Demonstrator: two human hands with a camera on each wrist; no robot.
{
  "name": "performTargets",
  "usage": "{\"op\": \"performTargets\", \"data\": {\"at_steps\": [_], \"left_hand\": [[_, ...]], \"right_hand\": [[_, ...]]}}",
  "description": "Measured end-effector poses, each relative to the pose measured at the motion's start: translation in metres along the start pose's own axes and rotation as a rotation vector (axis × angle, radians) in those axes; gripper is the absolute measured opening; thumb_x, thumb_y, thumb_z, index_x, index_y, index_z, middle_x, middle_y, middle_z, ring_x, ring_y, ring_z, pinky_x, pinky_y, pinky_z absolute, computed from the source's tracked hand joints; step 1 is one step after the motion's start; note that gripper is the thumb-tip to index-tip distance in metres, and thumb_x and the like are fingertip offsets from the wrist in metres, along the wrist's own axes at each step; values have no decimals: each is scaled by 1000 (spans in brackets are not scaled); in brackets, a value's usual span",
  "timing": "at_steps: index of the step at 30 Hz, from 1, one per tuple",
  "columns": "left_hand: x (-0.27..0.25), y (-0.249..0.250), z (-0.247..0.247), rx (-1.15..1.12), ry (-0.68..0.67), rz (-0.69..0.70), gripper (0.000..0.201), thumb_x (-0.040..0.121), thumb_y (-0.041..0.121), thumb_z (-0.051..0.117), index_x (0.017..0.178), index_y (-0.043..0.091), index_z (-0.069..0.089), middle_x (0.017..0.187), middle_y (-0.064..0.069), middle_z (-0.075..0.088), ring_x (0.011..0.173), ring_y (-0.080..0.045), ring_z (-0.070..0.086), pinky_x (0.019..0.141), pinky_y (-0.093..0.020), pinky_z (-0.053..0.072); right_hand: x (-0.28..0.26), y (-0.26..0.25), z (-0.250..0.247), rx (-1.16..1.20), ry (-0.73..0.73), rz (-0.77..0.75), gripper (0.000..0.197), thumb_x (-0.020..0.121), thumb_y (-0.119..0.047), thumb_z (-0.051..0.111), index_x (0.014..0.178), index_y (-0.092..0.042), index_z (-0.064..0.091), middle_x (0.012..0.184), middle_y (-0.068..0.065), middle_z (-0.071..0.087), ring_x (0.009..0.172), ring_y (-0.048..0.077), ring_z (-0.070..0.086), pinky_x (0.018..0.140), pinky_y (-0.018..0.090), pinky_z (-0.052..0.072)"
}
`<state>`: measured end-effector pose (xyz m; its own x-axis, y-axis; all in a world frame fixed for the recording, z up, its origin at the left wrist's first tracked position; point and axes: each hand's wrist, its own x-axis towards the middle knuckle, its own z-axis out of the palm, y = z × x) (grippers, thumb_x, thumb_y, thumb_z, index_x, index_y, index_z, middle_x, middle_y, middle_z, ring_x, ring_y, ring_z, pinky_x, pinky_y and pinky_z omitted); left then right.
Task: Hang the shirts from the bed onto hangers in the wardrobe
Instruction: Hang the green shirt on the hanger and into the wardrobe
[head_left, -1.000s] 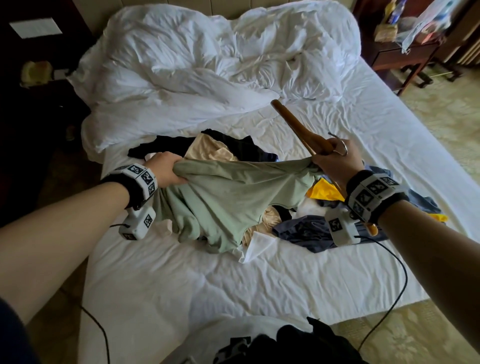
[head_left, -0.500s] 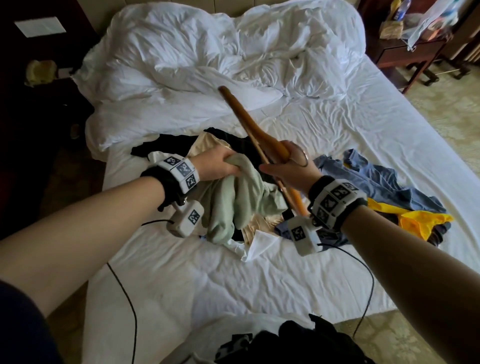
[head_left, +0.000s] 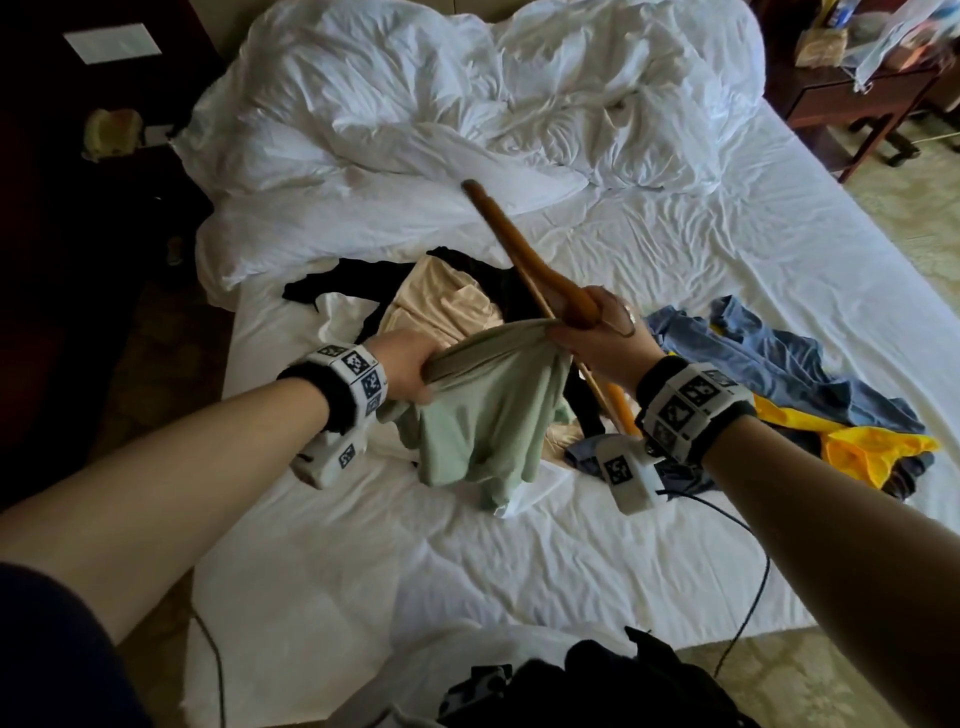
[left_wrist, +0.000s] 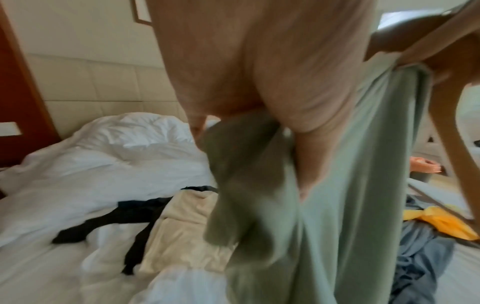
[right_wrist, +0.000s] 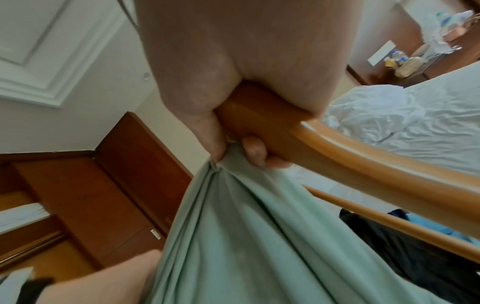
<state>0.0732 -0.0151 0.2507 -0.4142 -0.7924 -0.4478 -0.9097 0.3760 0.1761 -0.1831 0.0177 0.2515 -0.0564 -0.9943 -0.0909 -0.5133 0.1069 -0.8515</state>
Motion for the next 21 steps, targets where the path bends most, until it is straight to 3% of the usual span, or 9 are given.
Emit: {"op": "performTargets", "data": {"at_steps": [3,5,8,10,11,13,15,17,21], "left_hand": [[-4,-24,6,16,15,-62,25,79,27,78,84,21,54,78,5,56,78,-19,58,65,-27,42],[-2,-37,5,-105,45,-61,22,82,26,78,93,11,66,83,-2,66,75,-18,62,64,-29,49],[2,-44,1,-256,188,-82,18,90,24,70,96,6,72,68,0,58,62,-11,53,51,-17,36],[5,-39,-2,-349,258,-101,14,97,21,61,100,11,69,68,3,55,63,-10,51,50,-18,31],[6,-35,-4,-384,277,-103,13,99,20,56,103,15,67,72,1,56,68,-15,54,53,-21,32],[11,-27,-5,-465,317,-84,16,101,15,51,106,11,66,84,-3,58,85,-23,58,61,-24,34],[17,-20,-6,-553,356,-53,18,100,8,48,106,7,65,95,-8,62,97,-25,59,69,-22,37],[22,-15,-7,-613,377,-30,25,99,4,45,116,4,64,111,-14,65,107,-26,59,83,-23,41],[27,-13,-13,-670,460,-26,30,97,2,46,120,4,65,118,-14,66,113,-27,59,95,-26,42]], "right_hand": [[2,13,-16,48,34,89,21,77,-14,74,85,-2,58,70,7,55,66,23,55,62,44,48],[1,23,-21,78,59,122,19,75,-14,73,76,-7,56,66,7,51,62,20,51,60,41,43],[-3,35,-26,79,79,156,26,69,-21,74,75,-5,55,64,6,51,61,19,51,61,40,43],[-6,42,-28,88,96,193,25,67,-22,74,77,-6,58,64,5,53,62,21,53,62,40,44],[-7,46,-29,87,107,208,20,68,-20,75,75,-10,58,63,4,53,62,21,53,63,40,45],[-9,53,-30,72,109,230,15,73,-13,75,75,-14,60,64,3,54,62,22,53,63,40,46],[-11,57,-30,58,106,240,12,75,-12,75,82,-10,65,65,3,56,61,22,54,63,40,47],[-12,58,-30,50,110,249,13,78,-10,74,88,-8,66,67,4,56,61,21,54,63,37,47],[-17,59,-33,43,122,241,18,79,-12,76,95,-11,66,72,3,58,63,19,56,64,34,50]]}}
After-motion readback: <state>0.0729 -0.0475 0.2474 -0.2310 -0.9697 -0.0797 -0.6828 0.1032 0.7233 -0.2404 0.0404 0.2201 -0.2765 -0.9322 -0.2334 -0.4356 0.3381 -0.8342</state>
